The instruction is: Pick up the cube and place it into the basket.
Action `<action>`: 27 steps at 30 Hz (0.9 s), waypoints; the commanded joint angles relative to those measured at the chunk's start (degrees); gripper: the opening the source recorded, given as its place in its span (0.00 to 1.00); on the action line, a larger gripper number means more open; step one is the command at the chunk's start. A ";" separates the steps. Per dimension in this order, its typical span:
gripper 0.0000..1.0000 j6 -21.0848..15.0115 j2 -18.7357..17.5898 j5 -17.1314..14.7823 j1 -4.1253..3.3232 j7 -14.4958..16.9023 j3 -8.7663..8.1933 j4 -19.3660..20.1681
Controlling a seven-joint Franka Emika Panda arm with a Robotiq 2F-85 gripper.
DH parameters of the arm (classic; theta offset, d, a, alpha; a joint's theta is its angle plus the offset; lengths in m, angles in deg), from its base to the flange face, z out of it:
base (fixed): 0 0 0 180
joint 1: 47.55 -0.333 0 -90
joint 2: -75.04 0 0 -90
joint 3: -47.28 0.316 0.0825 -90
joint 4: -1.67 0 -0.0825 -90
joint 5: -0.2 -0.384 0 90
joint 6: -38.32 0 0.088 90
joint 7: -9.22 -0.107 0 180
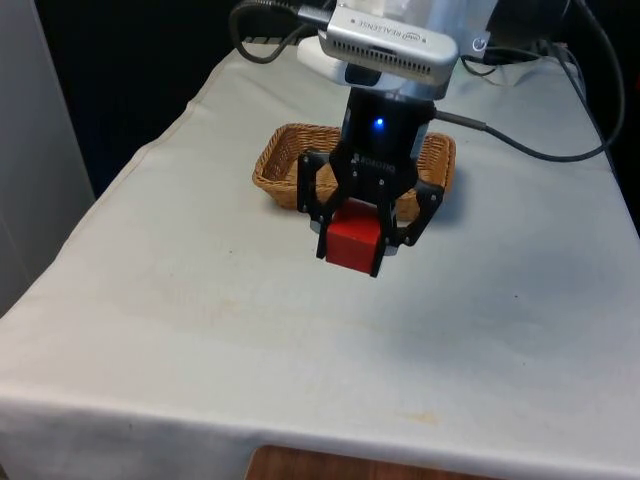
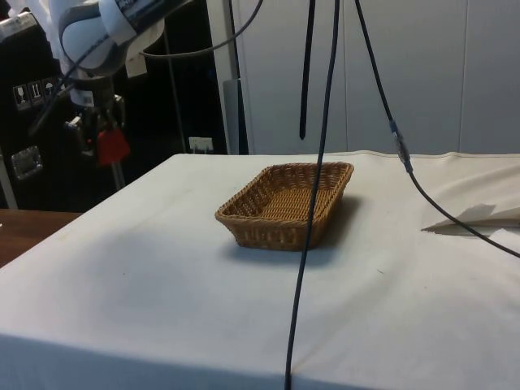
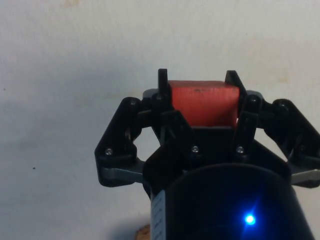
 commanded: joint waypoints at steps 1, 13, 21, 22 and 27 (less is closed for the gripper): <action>0.03 -0.34 1.03 0.11 -0.40 0.52 -0.11 1.20; 0.03 0.23 2.86 0.17 -0.86 2.06 -0.17 2.92; 0.03 0.29 3.38 0.23 -0.97 2.23 -0.29 3.67; 0.03 0.40 3.44 0.23 -1.03 2.23 -0.29 3.72; 0.03 1.32 4.18 0.57 -1.09 2.23 -0.34 3.78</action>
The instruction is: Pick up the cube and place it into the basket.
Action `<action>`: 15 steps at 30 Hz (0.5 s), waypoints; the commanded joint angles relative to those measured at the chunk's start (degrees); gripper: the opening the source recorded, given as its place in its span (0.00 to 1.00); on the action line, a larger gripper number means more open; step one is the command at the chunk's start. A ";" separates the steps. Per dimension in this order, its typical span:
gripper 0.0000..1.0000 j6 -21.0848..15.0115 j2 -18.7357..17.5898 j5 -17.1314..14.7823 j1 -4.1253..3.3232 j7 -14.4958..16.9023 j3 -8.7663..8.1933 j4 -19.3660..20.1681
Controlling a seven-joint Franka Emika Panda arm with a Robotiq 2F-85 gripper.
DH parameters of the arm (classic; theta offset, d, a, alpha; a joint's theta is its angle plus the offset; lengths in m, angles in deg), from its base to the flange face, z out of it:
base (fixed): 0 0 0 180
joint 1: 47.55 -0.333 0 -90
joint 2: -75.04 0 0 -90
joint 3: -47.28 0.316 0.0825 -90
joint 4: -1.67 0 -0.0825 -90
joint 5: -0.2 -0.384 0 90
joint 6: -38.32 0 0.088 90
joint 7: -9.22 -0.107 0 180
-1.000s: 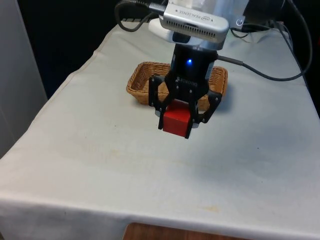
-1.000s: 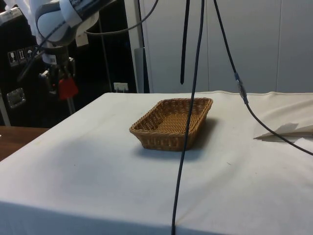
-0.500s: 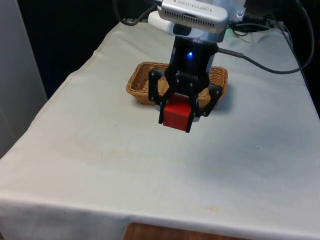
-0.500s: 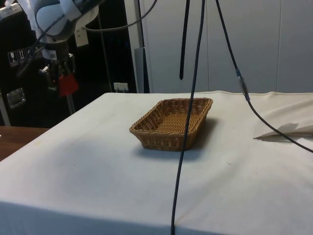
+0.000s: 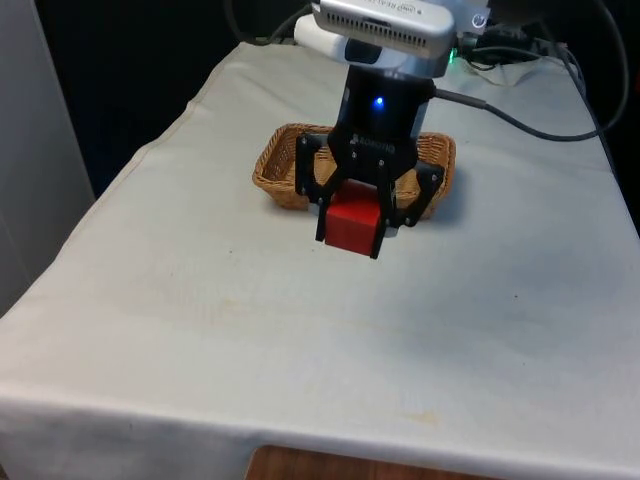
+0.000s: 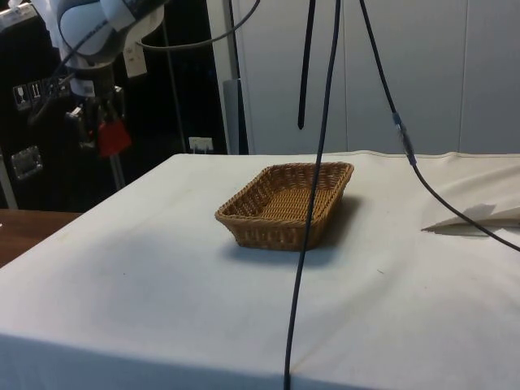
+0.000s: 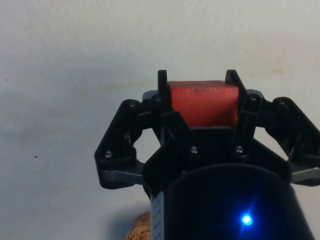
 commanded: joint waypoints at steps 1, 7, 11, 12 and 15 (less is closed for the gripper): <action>0.03 0.23 0.17 0.11 0.00 0.00 0.00 0.00; 0.03 1.72 3.78 1.09 -1.03 0.57 -0.29 3.04; 0.03 2.58 4.35 1.32 -1.03 0.69 -0.29 2.98; 0.03 2.86 4.53 1.38 -1.03 0.69 -0.29 2.98; 0.03 3.38 4.98 1.43 -1.09 0.57 -0.29 3.04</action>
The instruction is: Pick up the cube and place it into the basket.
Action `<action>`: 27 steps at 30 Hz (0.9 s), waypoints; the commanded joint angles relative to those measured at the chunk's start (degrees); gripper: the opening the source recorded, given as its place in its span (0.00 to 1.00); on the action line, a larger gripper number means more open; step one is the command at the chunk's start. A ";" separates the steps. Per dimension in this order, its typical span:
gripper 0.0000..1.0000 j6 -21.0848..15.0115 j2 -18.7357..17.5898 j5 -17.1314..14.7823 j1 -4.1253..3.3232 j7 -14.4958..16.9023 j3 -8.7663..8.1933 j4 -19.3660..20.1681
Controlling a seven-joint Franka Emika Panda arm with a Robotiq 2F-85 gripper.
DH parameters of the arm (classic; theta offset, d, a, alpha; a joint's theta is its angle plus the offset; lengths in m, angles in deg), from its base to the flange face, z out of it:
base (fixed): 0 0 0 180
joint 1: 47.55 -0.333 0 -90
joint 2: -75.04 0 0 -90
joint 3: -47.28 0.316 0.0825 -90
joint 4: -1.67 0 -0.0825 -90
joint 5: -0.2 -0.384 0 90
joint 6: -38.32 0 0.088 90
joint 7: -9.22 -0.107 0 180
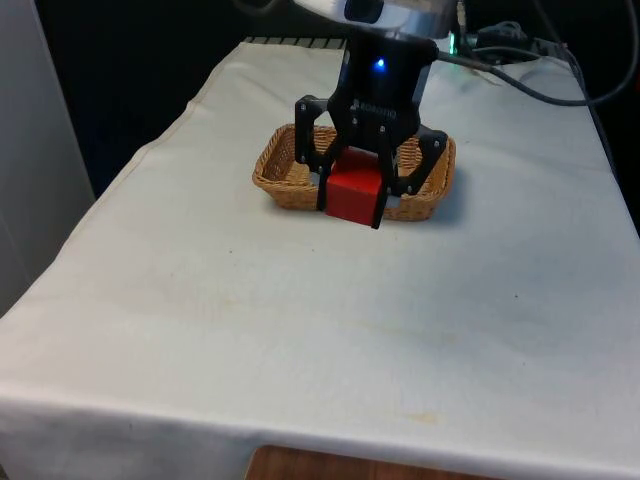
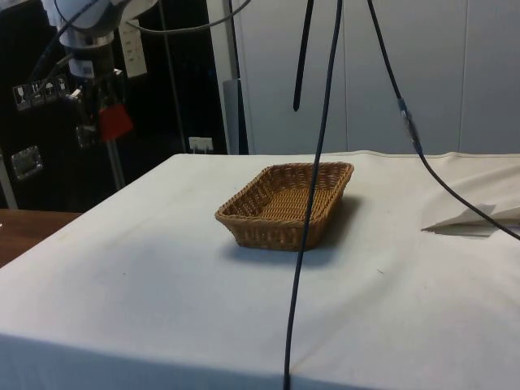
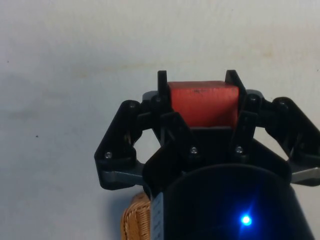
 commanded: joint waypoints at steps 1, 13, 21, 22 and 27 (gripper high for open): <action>0.03 -1.26 1.95 0.23 -0.97 0.11 -0.23 2.98; 0.03 -2.75 1.89 0.06 -0.74 -1.03 0.40 2.41; 0.03 -1.03 2.58 0.29 -0.74 -1.09 0.40 1.38; 0.03 -1.03 2.81 0.34 -0.80 -1.09 0.40 1.55; 0.03 -1.03 3.90 0.52 -1.15 -1.20 0.34 2.18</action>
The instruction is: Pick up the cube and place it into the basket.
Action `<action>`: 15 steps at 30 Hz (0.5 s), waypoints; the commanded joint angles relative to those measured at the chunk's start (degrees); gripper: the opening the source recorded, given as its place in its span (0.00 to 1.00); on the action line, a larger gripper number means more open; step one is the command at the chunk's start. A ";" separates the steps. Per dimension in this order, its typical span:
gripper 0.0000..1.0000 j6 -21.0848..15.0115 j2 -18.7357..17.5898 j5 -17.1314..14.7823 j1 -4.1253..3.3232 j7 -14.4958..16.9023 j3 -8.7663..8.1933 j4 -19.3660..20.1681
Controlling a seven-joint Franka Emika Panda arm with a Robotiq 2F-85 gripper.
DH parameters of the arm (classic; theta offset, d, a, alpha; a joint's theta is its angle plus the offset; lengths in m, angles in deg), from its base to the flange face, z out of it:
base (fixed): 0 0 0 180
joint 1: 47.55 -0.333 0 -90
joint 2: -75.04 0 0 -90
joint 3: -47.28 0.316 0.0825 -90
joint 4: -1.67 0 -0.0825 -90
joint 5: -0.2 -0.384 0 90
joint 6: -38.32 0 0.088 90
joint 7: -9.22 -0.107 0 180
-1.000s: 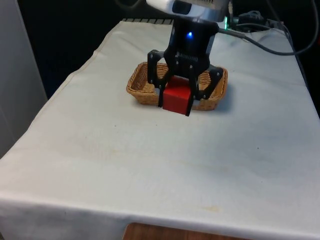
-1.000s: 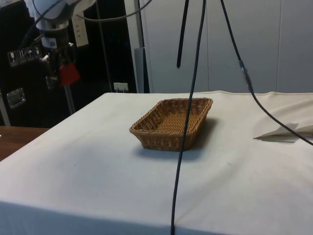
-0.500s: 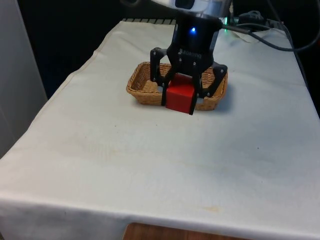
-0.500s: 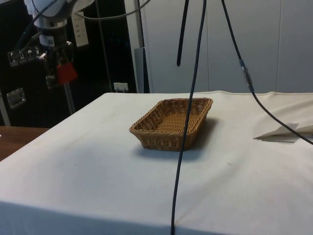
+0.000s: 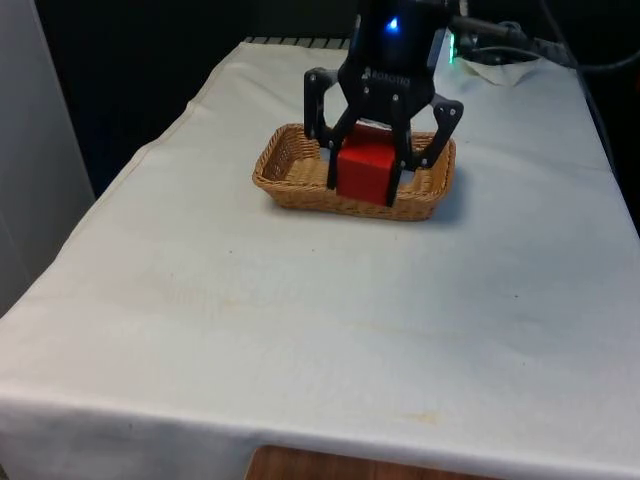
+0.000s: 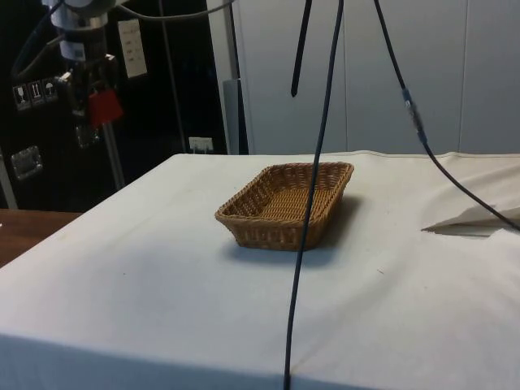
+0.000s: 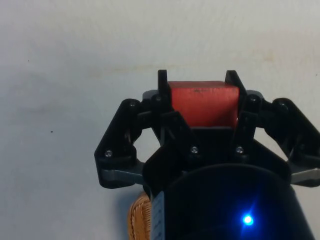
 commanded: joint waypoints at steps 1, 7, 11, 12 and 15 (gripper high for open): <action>0.03 -0.74 1.78 0.29 -0.92 -0.11 -0.34 2.29; 0.03 0.17 2.98 0.52 -1.15 0.11 -0.29 2.52; 0.03 1.03 3.67 0.63 -1.09 0.52 -0.17 2.46; 0.03 1.20 3.95 0.63 -1.15 0.57 -0.17 2.52; 0.03 1.26 4.13 0.63 -1.15 0.52 -0.17 2.58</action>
